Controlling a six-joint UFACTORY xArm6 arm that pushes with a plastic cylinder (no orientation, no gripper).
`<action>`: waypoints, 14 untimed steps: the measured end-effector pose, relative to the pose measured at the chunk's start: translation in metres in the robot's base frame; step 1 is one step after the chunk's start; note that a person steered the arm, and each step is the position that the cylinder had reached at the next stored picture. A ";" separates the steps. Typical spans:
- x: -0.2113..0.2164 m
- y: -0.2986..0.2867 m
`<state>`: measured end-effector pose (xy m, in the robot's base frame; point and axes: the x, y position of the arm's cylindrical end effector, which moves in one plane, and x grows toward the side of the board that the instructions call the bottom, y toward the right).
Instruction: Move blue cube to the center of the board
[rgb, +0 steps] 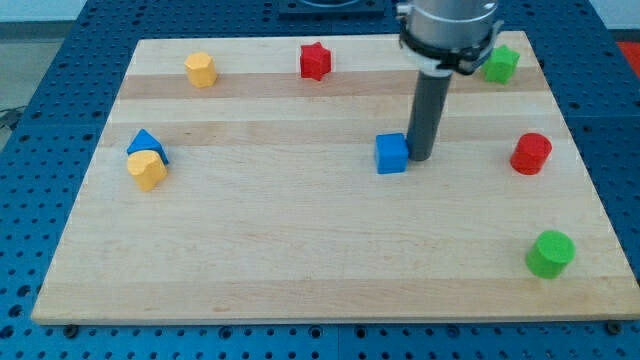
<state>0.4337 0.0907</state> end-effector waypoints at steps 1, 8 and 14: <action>0.014 -0.027; 0.044 -0.067; 0.097 -0.025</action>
<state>0.5312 0.0655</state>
